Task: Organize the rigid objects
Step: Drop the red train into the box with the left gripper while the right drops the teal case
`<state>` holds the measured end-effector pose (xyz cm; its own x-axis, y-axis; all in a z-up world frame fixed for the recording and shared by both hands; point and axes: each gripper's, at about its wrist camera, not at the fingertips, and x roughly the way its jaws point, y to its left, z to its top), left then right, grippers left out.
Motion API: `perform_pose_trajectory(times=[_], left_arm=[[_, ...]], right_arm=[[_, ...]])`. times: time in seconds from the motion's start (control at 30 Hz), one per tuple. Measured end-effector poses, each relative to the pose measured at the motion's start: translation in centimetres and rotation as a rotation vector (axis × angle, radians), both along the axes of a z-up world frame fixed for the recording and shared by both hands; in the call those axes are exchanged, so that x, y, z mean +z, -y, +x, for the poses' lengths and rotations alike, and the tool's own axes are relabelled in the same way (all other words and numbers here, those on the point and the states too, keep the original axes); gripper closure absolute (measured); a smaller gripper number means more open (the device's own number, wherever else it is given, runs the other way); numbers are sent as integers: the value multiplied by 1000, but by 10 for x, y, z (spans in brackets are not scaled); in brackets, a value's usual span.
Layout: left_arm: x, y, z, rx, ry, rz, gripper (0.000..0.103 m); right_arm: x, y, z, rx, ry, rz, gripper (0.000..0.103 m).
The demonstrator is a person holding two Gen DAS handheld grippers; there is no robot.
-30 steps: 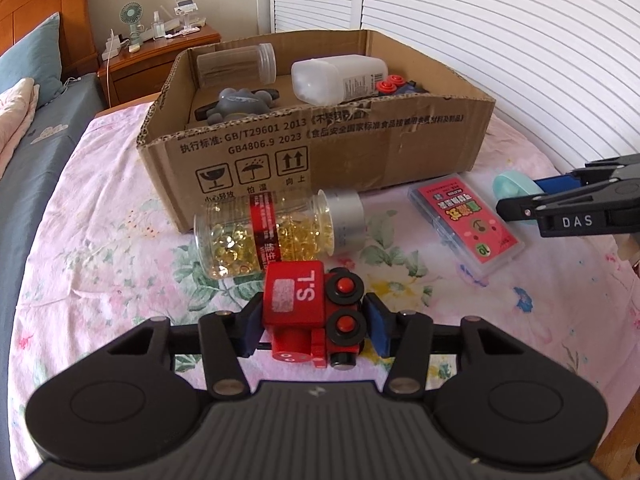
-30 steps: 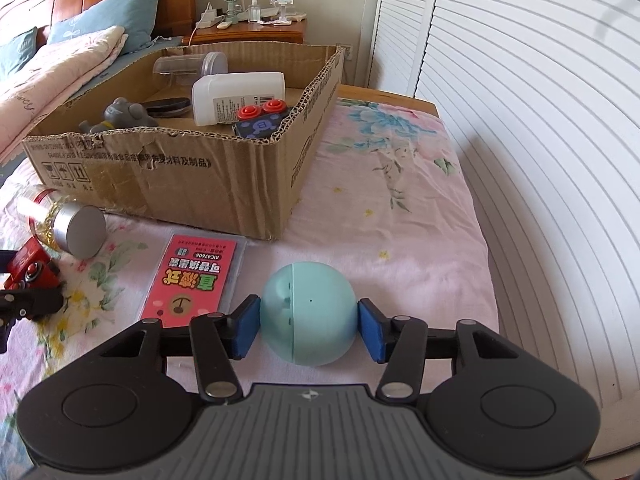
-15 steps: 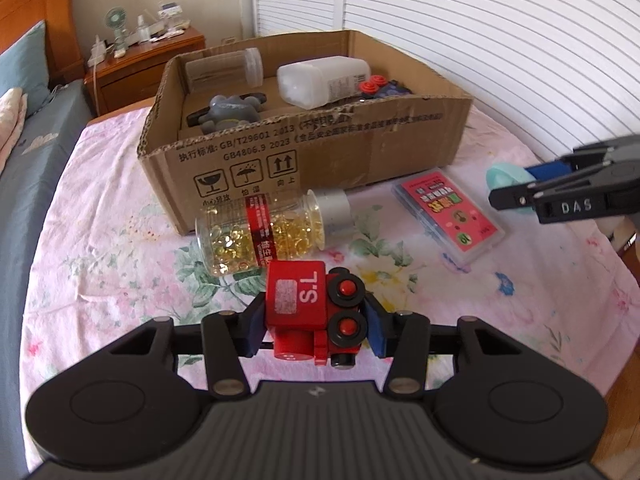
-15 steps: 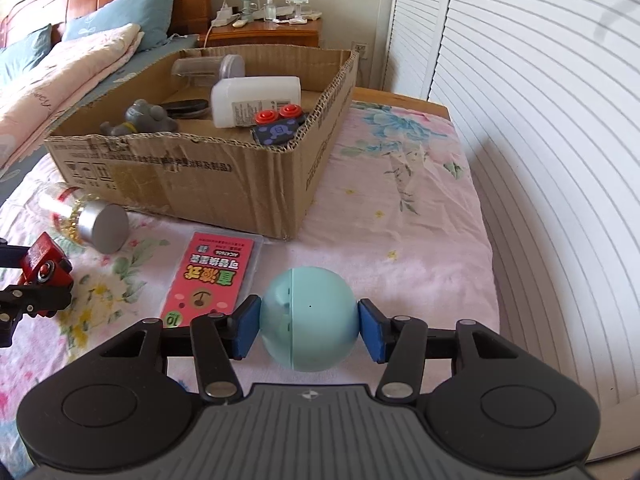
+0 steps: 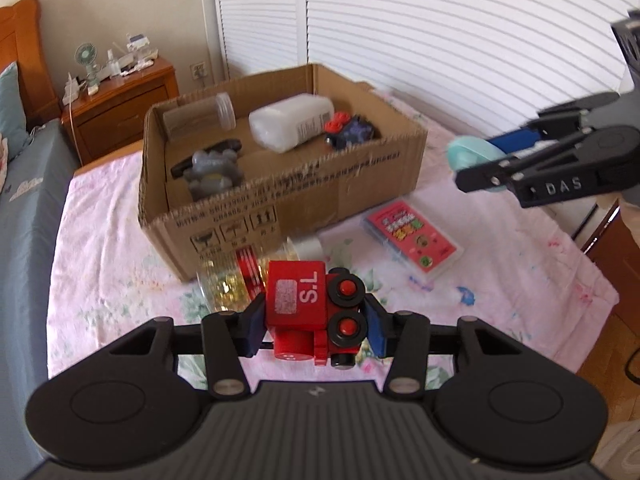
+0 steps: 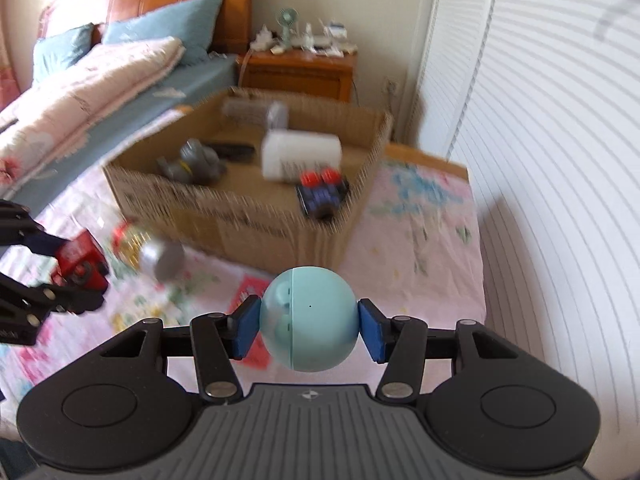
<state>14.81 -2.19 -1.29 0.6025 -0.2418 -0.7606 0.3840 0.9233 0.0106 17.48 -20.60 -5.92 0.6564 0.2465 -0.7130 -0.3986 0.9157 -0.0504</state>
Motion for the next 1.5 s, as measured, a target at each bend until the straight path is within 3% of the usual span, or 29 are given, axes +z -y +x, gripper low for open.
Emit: perform_pose_trajectory(times=[0.17, 0.3, 0.57, 0.73, 0.77, 0.83, 0.93, 1.0, 1.33, 1.5], left_arm=[[19, -8, 12, 11, 12, -19, 55], [37, -14, 22, 8, 50, -5, 55], [60, -27, 51, 39, 116, 18, 55], [61, -33, 72, 69, 107, 23, 55], [61, -33, 75, 69, 108, 26, 55], [60, -32, 80, 68, 107, 30, 55], [60, -30, 88, 64, 104, 23, 55], [60, -28, 94, 62, 101, 22, 55], [56, -8, 138, 73, 72, 24, 58], [53, 6, 160, 81, 76, 23, 58]], right_arm=[[23, -24, 19, 54, 53, 14, 45], [29, -46, 46, 78, 42, 33, 45], [16, -81, 88, 98, -4, 6, 45], [2, -82, 102, 58, -21, 11, 44], [2, -81, 102, 51, -11, 11, 41], [3, -77, 100, 32, -2, 15, 23], [11, -70, 89, 19, 29, 22, 4], [19, -65, 80, -2, 62, 24, 0], [27, -51, 32, -119, 89, 64, 0], [22, -40, 15, -149, 62, 151, 0]])
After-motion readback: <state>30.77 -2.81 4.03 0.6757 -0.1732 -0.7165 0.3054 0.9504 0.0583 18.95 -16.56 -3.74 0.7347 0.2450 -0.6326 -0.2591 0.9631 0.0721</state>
